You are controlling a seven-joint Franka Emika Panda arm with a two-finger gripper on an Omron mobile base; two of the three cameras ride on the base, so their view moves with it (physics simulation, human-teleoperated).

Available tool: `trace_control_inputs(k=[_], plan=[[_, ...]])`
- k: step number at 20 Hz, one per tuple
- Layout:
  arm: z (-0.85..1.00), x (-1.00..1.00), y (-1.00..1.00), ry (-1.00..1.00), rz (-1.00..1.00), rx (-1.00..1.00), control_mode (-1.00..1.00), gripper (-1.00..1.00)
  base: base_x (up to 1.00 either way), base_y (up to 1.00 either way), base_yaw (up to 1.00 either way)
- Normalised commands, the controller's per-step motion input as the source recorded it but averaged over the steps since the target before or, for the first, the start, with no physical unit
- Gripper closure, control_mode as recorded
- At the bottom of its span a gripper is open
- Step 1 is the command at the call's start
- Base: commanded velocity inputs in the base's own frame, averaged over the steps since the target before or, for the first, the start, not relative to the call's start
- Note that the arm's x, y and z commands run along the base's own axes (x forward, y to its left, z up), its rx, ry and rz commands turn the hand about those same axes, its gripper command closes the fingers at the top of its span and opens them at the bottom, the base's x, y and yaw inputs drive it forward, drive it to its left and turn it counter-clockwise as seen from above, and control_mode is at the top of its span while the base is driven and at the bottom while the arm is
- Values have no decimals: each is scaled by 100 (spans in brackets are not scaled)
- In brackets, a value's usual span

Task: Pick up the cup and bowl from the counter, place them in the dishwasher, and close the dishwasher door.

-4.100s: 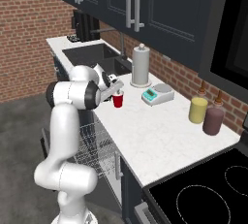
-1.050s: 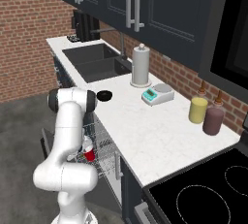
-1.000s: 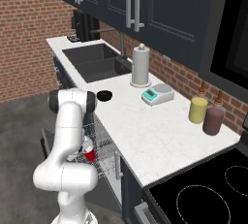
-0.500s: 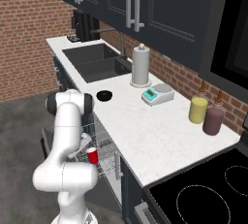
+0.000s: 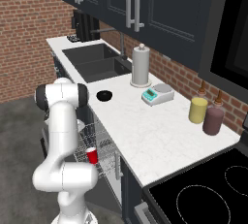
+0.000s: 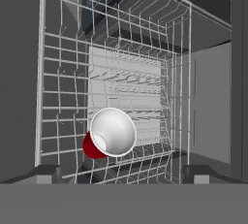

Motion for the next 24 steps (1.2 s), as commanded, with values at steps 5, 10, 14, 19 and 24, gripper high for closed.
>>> trace_control_inputs(k=[5,10,14,19,24], plan=[[100,0,28,0,1,3,-100,-100,0,0,0],[100,11,10,-2,1,2,-100,-100,0,0,0],[100,54,0,-2,0,0,-100,-100,0,0,0],[97,85,0,0,0,0,-100,-100,0,0,0],[21,99,-5,5,0,0,-100,-100,0,0,0]])
